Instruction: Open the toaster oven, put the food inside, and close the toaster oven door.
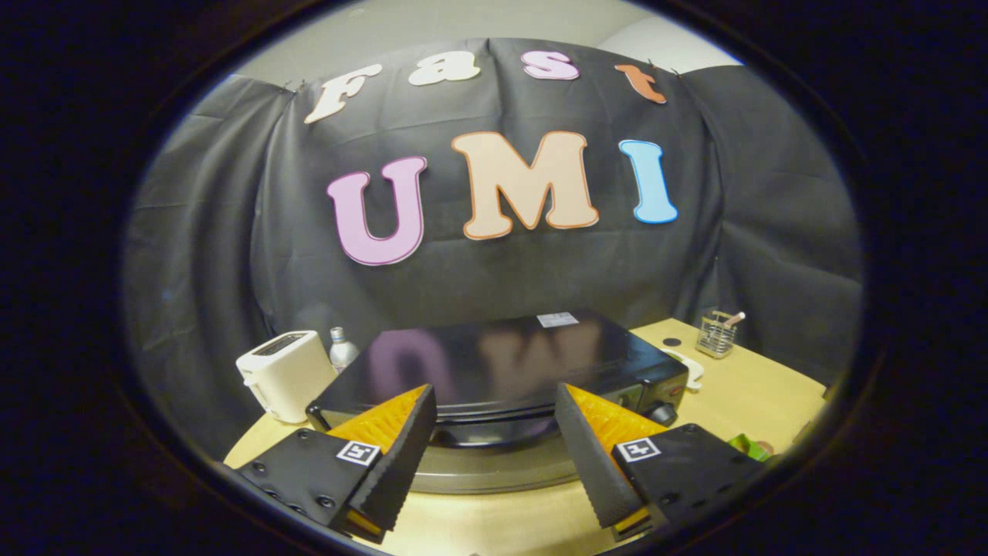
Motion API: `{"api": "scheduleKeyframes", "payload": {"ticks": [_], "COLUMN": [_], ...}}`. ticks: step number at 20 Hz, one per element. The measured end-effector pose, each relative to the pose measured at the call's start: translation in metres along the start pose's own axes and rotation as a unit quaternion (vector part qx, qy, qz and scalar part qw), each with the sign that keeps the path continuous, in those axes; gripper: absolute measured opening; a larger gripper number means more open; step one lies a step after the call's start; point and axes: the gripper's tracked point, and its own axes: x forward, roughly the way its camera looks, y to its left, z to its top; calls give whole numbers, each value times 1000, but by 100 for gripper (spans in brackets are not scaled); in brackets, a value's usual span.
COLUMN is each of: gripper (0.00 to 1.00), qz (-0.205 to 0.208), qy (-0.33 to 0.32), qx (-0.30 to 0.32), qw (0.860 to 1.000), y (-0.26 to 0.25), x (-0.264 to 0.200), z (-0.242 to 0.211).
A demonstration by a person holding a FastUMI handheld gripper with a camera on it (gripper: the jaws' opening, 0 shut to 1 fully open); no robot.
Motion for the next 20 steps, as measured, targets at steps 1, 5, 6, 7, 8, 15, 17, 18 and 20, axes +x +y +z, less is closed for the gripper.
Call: {"api": "scheduleKeyframes", "payload": {"ticks": [1,5,6,7,8,15,17,18,20], "gripper": [95,95,95,95,94,94,94,94,94], "qz": [6,6,5,2,-1,-12,-17,-21,-31], "qy": [-1,17,11,20,15,49,78,92,107], "qx": [0,-42,-43,-40,-30,-37,-36,-39,-47], "qw": [1000,999,999,999,999,998,996,995,993], "y": [4,5,5,2,0,-3,-4,-5,-6], "x": [5,10,9,8,4,-24,-35,-40,-46], "z": [0,-16,-14,-18,-16,-26,-32,-34,-34]}}
